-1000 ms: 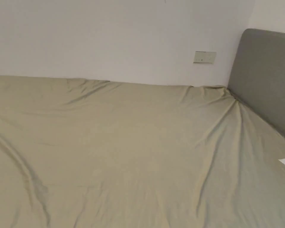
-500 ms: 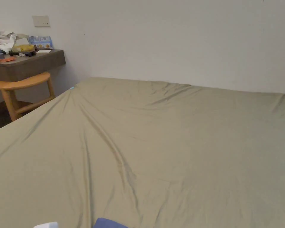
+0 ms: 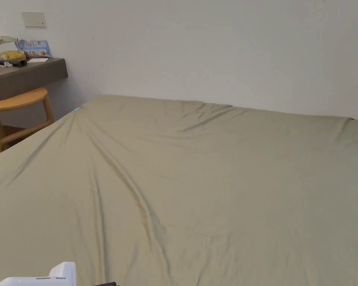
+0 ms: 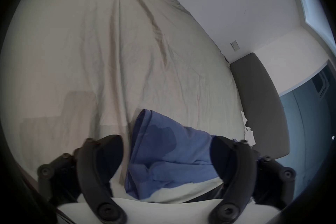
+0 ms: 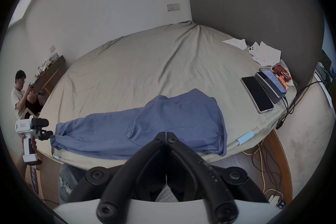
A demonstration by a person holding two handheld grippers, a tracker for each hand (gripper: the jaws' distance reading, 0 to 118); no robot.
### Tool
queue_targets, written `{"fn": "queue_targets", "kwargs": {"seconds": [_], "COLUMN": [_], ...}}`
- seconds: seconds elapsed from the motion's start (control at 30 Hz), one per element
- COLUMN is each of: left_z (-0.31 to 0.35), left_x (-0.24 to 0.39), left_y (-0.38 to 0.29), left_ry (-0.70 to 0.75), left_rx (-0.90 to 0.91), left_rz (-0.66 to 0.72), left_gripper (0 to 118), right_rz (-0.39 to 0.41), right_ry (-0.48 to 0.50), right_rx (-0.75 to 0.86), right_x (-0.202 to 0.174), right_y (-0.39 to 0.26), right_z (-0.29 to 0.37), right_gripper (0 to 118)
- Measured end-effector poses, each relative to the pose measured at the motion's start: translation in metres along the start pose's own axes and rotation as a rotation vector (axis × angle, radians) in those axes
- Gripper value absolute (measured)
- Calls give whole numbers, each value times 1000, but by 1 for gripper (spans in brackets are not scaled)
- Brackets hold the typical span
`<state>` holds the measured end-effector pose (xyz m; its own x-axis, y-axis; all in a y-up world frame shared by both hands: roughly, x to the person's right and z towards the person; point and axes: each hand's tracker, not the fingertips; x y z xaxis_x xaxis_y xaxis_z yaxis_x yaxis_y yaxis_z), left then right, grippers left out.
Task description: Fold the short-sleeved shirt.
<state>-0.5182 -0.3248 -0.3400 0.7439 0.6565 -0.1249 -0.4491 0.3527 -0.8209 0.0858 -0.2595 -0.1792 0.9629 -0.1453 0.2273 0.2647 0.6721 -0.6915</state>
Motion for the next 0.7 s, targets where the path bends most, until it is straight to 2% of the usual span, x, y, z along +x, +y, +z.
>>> {"fn": "queue_targets", "kwargs": {"seconds": [0.03, 0.13, 0.23, 0.27, 0.37, 0.4, 0.43, 0.47, 0.5, 0.57, 0.63, 0.7], "left_z": [-4, -17, -31, -28, -30, -29, -28, -27, -31, -45, -46, -41], "left_x": [-5, -17, -28, -27, -26, -26, -25, -24, -20, -2, 9, 5], "left_y": [2, 3, -4, -9, -19, -22, -24, -24, -28, -46, -56, -52], "left_ry": [0, -9, -86, -137, -126, -136, -140, -150, -163, -87, -43, -63], "left_rx": [0, -44, -115, -85, -61, -44, -39, -50, -95, -138, -68, -60], "left_rz": [8, 72, 125, 110, 79, 78, 80, 87, 114, 47, -47, 79], "left_gripper": [93, 92, 88, 88, 87, 83, 65, 25, 14, 14, 12, 11], "right_rz": [7, 30, 75, 82, 87, 90, 96, 104, 112, 120, 124, 127], "right_ry": [1, 13, 8, 11, 42, 53, 57, 58, 60, 76, 82, 77], "right_rx": [-4, -25, -39, -38, -50, -53, -54, -52, -53, -60, -67, -73], "right_x": [-3, -7, -21, -24, -30, -33, -35, -39, -41, -44, -49, -50], "right_y": [1, 1, 4, 5, 7, 8, 8, 8, 7, 6, 6, 4], "right_z": [0, -8, -12, -13, -16, -17, -19, -20, -20, -23, -23, -22], "right_gripper": [2, 2, 2, 2, 2, 2, 2, 2, 2, 2, 2, 2]}}
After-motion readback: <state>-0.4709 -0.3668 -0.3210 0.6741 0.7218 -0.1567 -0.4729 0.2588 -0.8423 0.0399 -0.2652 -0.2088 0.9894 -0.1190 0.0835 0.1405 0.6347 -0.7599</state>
